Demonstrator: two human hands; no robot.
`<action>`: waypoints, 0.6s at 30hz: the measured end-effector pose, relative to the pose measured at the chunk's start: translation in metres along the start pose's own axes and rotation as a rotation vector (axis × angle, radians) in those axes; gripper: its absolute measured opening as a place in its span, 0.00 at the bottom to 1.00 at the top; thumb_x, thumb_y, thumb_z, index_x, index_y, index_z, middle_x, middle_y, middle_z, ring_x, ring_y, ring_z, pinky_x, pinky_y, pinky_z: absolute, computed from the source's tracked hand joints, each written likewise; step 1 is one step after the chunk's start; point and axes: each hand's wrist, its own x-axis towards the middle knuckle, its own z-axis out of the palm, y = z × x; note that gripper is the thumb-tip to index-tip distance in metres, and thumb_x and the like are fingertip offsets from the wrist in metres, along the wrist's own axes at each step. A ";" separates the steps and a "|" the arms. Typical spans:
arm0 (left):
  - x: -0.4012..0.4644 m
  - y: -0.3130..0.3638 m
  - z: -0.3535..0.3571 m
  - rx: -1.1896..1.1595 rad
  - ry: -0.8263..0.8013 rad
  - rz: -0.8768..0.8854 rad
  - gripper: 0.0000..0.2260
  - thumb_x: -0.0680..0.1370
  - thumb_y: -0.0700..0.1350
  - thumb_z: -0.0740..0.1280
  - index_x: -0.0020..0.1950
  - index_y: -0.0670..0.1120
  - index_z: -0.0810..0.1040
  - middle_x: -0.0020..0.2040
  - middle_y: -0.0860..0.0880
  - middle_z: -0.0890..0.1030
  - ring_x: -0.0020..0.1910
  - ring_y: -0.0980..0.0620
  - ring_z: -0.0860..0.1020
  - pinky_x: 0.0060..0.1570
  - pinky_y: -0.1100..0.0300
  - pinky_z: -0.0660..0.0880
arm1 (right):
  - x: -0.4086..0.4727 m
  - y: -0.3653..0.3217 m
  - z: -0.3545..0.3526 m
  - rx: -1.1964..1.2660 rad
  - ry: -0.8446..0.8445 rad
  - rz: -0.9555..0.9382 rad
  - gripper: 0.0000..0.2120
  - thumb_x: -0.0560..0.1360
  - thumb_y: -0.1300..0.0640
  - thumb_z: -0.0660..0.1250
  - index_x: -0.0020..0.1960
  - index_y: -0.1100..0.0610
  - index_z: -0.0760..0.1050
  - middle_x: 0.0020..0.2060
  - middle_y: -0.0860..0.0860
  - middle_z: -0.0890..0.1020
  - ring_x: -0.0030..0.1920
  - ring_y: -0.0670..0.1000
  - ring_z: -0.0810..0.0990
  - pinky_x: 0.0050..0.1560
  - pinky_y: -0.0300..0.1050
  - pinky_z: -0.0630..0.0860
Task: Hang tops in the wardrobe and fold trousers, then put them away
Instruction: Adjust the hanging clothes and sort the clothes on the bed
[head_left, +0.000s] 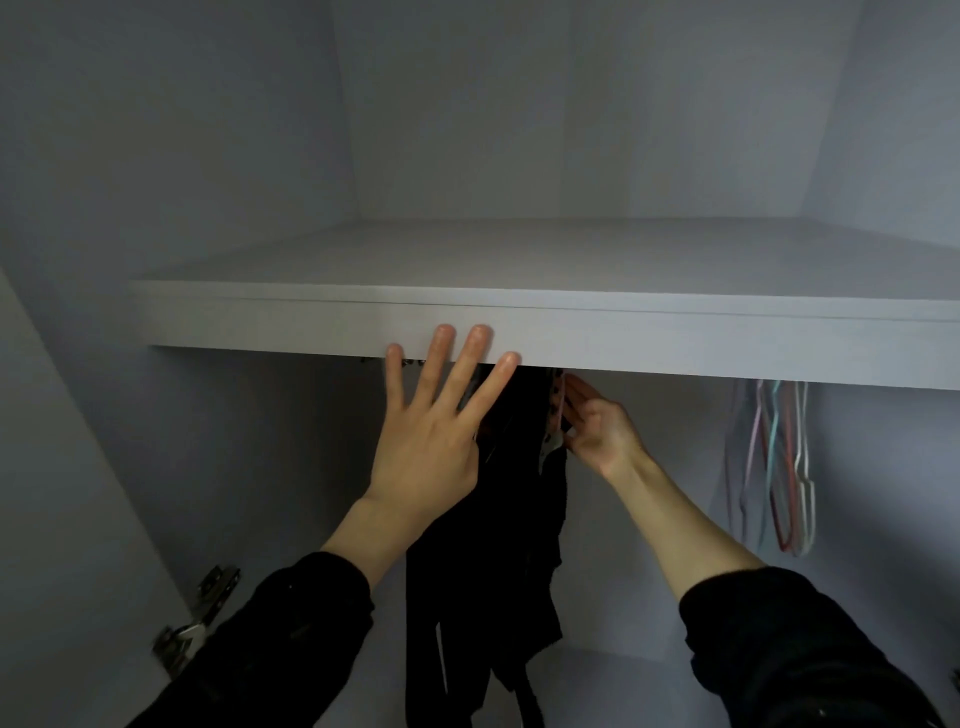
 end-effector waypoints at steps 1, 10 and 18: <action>0.000 0.000 -0.001 -0.010 0.002 -0.003 0.30 0.72 0.48 0.50 0.76 0.48 0.53 0.76 0.43 0.50 0.75 0.42 0.41 0.66 0.29 0.47 | 0.000 -0.002 0.001 0.022 -0.005 -0.016 0.22 0.76 0.71 0.45 0.60 0.57 0.71 0.52 0.51 0.77 0.50 0.50 0.75 0.44 0.42 0.70; 0.000 0.004 -0.007 0.012 -0.004 0.013 0.28 0.73 0.51 0.50 0.73 0.46 0.59 0.74 0.41 0.55 0.73 0.37 0.51 0.62 0.27 0.49 | 0.023 -0.007 -0.012 0.004 0.068 0.065 0.13 0.79 0.63 0.53 0.47 0.54 0.75 0.46 0.49 0.78 0.47 0.50 0.76 0.42 0.44 0.71; -0.002 0.005 -0.005 0.002 -0.079 -0.015 0.30 0.73 0.50 0.49 0.75 0.47 0.54 0.76 0.45 0.48 0.74 0.40 0.45 0.66 0.28 0.48 | -0.004 -0.006 -0.021 -0.135 0.157 -0.026 0.13 0.79 0.65 0.55 0.61 0.61 0.72 0.49 0.54 0.77 0.55 0.52 0.74 0.57 0.45 0.71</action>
